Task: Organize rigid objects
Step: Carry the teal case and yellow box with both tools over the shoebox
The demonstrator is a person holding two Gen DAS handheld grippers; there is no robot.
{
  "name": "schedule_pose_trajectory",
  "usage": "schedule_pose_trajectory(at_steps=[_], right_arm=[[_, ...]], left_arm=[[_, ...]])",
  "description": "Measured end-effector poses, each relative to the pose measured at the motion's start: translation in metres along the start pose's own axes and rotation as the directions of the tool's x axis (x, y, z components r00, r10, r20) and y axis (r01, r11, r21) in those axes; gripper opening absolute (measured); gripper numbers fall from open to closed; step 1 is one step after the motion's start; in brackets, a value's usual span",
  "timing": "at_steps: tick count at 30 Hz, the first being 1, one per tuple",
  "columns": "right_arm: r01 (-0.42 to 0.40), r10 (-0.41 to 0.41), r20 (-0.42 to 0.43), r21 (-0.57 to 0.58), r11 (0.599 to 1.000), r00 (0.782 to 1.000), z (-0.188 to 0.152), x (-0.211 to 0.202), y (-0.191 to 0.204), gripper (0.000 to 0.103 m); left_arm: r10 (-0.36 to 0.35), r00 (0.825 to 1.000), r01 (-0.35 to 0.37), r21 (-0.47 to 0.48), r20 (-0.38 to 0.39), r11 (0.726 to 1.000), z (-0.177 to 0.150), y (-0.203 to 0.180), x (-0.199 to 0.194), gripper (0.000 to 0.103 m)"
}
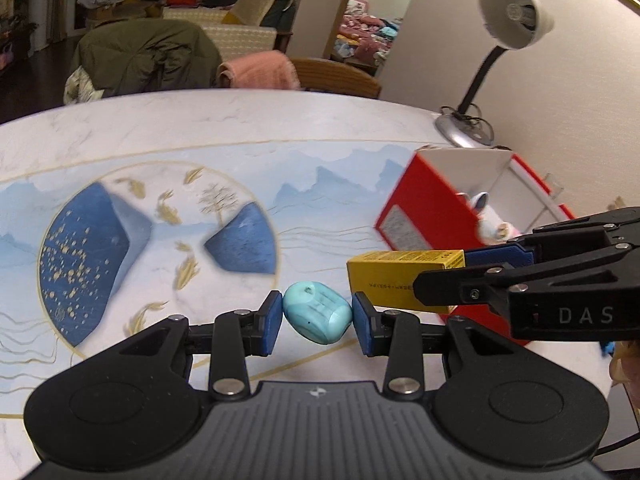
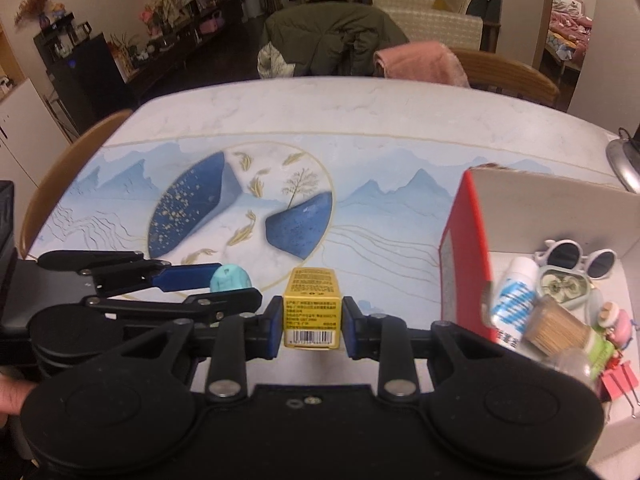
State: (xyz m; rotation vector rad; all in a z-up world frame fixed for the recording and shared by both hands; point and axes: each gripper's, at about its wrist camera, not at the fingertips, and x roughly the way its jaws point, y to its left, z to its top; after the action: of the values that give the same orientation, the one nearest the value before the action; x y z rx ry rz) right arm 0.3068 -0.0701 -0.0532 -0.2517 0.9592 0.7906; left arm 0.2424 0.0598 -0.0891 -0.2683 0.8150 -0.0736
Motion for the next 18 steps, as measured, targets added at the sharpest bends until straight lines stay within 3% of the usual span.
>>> schedule_pose_trajectory(at_steps=[18], right_arm=[[0.022, -0.035, 0.158, 0.086, 0.996, 0.987, -0.014, -0.09, -0.065, 0.028]], left_arm=[[-0.074, 0.996, 0.068, 0.128, 0.044, 0.989, 0.04, -0.101, -0.018, 0.037]])
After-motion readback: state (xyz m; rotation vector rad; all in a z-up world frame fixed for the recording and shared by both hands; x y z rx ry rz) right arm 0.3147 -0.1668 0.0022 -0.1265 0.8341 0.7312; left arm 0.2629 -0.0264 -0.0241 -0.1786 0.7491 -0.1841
